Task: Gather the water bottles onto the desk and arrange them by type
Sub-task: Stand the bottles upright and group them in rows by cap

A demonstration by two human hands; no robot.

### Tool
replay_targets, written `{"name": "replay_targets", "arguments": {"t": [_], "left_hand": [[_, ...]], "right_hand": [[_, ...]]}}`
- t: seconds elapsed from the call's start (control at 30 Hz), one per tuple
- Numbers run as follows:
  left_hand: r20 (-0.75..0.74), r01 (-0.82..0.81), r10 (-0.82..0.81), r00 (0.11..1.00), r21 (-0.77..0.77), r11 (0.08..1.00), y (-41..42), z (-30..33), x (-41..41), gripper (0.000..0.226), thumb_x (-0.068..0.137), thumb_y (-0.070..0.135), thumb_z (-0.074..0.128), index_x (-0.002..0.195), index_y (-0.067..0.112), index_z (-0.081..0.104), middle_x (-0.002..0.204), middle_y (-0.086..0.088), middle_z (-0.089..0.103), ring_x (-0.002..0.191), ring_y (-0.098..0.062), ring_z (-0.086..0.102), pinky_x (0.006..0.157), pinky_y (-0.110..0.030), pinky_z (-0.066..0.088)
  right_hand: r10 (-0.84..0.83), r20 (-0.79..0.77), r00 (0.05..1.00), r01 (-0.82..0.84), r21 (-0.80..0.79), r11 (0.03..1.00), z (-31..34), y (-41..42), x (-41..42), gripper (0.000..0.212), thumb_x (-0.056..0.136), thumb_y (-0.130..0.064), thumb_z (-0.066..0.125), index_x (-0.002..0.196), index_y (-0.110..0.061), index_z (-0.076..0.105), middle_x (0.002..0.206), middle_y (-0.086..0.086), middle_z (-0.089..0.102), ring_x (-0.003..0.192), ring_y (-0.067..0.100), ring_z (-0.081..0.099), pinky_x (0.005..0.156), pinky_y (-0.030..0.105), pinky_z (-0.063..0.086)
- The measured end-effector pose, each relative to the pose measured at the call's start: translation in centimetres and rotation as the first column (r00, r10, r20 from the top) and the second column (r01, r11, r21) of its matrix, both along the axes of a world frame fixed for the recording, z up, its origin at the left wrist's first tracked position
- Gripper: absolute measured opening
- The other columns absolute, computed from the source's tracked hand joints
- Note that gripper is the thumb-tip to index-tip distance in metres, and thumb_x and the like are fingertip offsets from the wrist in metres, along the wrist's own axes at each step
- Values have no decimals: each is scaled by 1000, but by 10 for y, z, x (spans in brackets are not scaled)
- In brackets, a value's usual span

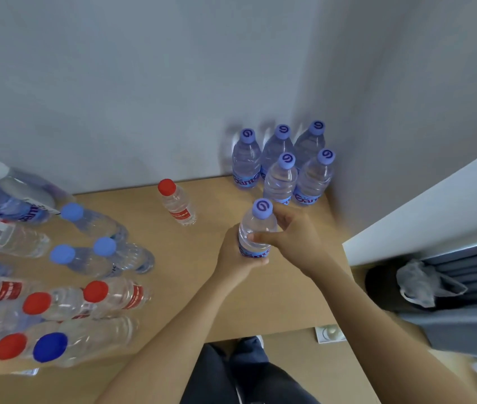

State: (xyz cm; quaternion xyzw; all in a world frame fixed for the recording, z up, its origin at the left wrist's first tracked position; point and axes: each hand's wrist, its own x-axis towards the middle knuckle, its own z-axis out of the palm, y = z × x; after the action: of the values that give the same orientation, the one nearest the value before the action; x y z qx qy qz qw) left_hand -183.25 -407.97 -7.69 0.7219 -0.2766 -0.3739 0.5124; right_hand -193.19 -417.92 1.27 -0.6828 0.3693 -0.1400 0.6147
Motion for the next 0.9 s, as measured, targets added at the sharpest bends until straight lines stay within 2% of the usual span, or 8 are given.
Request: {"name": "replay_targets", "arguments": {"t": [0.1, 0.2, 0.3, 0.47, 0.6, 0.67, 0.8, 0.9], "left_hand": [[58, -19, 20, 998, -13, 1000, -3, -11, 0, 44, 55, 7, 81, 91, 27, 66, 87, 3, 72, 82, -13, 70, 72, -35, 57], [99, -36, 36, 994, 2, 999, -6, -22, -1, 47, 55, 9, 81, 93, 32, 66, 89, 4, 72, 84, -12, 71, 71, -35, 58], [115, -66, 66, 991, 3, 998, -8, -27, -4, 54, 55, 13, 79, 95, 46, 64, 91, 15, 72, 82, -2, 69, 64, -17, 54], [152, -95, 99, 983, -35, 995, -14, -31, -4, 48, 52, 27, 65, 92, 53, 61, 90, 28, 67, 80, 8, 64, 62, -3, 43], [120, -141, 145, 982, -42, 989, -24, -39, 3, 58, 53, 30, 70, 109, 32, 60, 100, 30, 63, 90, 9, 62, 70, -3, 42], [107, -166, 169, 980, -31, 986, -30, -42, 10, 63, 54, 27, 74, 114, 20, 57, 102, 32, 61, 92, 8, 62, 71, -5, 43], [89, -170, 173, 981, -37, 985, -45, -43, 23, 64, 54, 31, 72, 115, 19, 56, 102, 29, 62, 92, 5, 63, 72, -7, 44], [93, -192, 194, 977, -29, 981, -56, -44, 31, 57, 60, 28, 71, 114, 20, 56, 103, 17, 63, 93, 3, 63, 72, -9, 45]], "right_hand": [[-5, 32, 999, 4, 13, 1000, -8, 3, -2, 36, 71, -1, 82, 104, -14, 72, 98, 4, 74, 87, 1, 65, 77, 15, 51], [-12, 28, 1000, 12, 8, 1000, -12, 5, 1, 47, 69, 1, 83, 107, -24, 71, 96, -5, 74, 87, -7, 64, 74, 8, 47], [-14, 45, 999, 14, -7, 1000, -18, 6, 4, 51, 67, 4, 82, 98, -33, 69, 106, 1, 70, 85, -4, 62, 75, 5, 45], [14, 61, 998, -9, -68, 998, -27, 2, 11, 51, 63, 12, 79, 101, -21, 69, 111, -3, 66, 99, 5, 58, 78, 3, 43], [29, 67, 997, -18, -166, 986, -29, -8, 20, 45, 64, 14, 76, 105, -3, 68, 107, 16, 65, 96, 12, 54, 77, 9, 45], [38, 60, 997, -25, -203, 979, -28, -14, 26, 45, 66, 12, 77, 107, -2, 68, 107, 15, 66, 95, 10, 54, 78, 6, 41], [33, 12, 999, -29, -266, 964, -28, -27, 40, 50, 68, 6, 80, 115, -4, 66, 113, 1, 59, 97, 0, 52, 84, 4, 37], [-4, -30, 1000, -6, -335, 942, -29, -32, 52, 49, 71, 5, 79, 117, -3, 64, 113, 4, 61, 99, 5, 53, 82, 6, 38]]}}
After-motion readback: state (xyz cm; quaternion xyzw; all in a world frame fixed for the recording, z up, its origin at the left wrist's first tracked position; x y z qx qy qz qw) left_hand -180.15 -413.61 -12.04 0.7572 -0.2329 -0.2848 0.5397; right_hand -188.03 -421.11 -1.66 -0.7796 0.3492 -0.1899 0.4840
